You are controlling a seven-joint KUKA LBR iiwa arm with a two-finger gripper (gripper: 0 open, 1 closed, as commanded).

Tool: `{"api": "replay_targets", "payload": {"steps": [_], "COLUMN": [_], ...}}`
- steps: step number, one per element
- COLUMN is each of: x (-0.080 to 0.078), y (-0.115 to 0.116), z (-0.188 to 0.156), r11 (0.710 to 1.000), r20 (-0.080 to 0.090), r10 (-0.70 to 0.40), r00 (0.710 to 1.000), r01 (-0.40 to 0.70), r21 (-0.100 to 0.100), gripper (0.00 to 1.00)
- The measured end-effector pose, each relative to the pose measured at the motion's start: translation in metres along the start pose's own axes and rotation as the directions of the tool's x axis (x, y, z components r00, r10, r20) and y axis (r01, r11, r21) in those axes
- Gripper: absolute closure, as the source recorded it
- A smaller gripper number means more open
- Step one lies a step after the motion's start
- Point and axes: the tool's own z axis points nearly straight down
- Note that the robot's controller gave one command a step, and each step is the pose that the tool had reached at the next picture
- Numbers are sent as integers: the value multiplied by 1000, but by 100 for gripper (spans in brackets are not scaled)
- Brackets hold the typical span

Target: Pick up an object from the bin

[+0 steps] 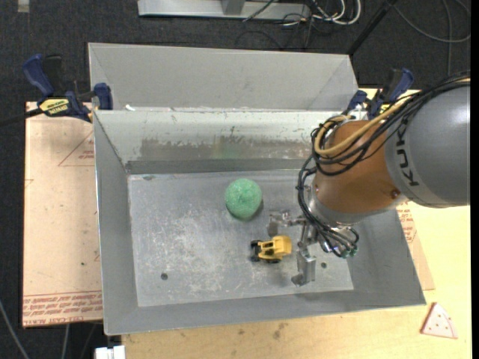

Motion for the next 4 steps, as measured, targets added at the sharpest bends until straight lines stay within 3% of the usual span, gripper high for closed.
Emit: {"api": "replay_targets", "payload": {"steps": [1, 2, 3, 4], "x": [-8, -24, -25, -24], "y": [1, 8, 9, 9], "z": [-16, 28, 38, 37], "r11": [990, 1000, 991, 988], "r20": [3, 5, 13, 15], "r10": [144, 10, 136, 154], "r00": [990, 1000, 991, 988], "r01": [-144, -10, -136, -154], "r21": [0, 1, 0, -1], "gripper": [0, 0, 100, 100]}}
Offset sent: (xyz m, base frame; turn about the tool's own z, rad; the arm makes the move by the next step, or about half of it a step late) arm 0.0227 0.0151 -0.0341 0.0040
